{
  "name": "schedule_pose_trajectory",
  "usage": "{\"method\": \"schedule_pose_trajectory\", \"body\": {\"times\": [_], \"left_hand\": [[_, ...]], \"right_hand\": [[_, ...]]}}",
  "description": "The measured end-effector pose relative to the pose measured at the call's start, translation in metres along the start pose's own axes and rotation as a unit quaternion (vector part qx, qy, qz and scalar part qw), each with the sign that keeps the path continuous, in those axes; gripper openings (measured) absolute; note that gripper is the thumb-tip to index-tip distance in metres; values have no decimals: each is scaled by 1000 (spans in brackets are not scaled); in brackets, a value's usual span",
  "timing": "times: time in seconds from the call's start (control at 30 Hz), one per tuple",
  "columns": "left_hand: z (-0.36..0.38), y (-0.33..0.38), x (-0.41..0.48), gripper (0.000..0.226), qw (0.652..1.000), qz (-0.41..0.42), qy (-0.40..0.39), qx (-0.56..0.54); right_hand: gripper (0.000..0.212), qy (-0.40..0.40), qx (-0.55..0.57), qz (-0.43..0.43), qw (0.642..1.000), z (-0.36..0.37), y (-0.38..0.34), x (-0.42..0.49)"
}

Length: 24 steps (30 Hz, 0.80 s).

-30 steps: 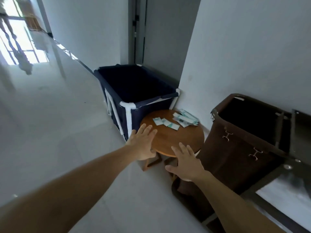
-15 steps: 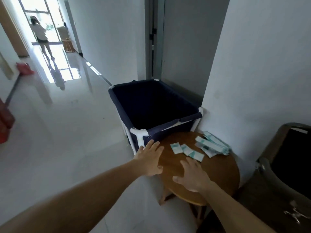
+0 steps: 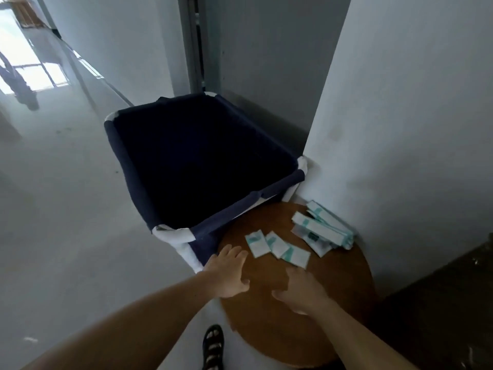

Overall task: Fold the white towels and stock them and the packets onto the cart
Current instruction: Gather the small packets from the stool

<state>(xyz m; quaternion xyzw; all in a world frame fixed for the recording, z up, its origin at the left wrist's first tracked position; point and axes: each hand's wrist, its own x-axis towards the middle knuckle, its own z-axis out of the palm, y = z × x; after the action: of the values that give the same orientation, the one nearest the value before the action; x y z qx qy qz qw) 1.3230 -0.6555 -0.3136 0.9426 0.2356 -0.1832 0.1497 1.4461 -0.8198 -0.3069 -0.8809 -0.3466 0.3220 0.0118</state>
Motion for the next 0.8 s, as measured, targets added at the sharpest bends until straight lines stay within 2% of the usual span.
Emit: {"method": "schedule_pose_trajectory", "body": {"times": [0.1,0.27,0.5,0.6,0.7,0.8], "left_hand": [[-4,-11,55,79,999,31,-37,-10],[-1,-30,136,78,995,42,-72,-48],[58,-56,206,80,991,-4,-114,-77],[77,-63,223,80,982,-44,-143,-113],[88,-62,235,71,975,-76,-119,-171],[97,-59,248,47,964,-117,-63,-229]], "right_hand": [[70,-5,48,36,998,-9,-1,36],[64,-19,80,106,991,-15,-7,108],[64,-32,95,123,987,19,-4,217],[59,4,98,119,988,39,3,263],[69,38,75,117,990,61,6,297],[76,76,64,102,990,78,5,316]]}}
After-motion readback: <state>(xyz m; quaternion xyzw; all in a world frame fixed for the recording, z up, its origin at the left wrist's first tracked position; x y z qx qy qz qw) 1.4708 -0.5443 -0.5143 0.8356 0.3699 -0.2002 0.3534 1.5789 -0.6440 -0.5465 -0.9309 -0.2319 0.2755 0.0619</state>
